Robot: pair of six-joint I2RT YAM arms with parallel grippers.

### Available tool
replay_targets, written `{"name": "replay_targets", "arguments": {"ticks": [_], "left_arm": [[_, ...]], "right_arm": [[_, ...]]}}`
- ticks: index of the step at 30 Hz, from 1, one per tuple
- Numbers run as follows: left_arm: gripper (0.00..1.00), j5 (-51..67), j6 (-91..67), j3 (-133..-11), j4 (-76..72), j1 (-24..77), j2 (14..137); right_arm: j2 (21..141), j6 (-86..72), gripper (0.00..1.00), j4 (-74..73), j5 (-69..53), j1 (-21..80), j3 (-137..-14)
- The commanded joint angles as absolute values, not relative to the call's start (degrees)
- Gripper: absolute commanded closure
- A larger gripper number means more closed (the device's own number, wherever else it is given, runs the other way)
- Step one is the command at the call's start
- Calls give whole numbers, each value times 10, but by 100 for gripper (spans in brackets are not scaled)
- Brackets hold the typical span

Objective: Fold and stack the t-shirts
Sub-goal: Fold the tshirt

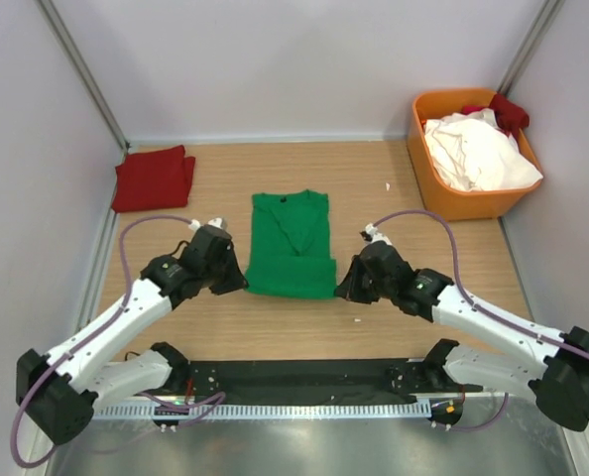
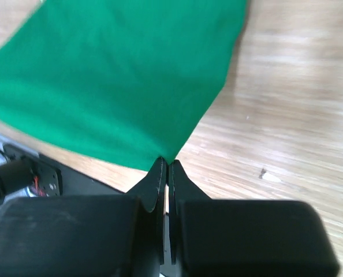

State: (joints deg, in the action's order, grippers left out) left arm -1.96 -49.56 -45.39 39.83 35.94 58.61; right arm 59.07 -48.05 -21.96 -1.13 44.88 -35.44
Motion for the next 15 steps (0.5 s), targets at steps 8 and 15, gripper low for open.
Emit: {"name": "replay_targets", "arguments": {"ticks": [8,15], "left_arm": [[100,-132,-419,-656,534,337,664],[100,-105,-357,-811,528,269,809]], "right_arm": [[725,-368,99,-371,144,423,-617],[847,-295,99,-372,88,327,-763]]}}
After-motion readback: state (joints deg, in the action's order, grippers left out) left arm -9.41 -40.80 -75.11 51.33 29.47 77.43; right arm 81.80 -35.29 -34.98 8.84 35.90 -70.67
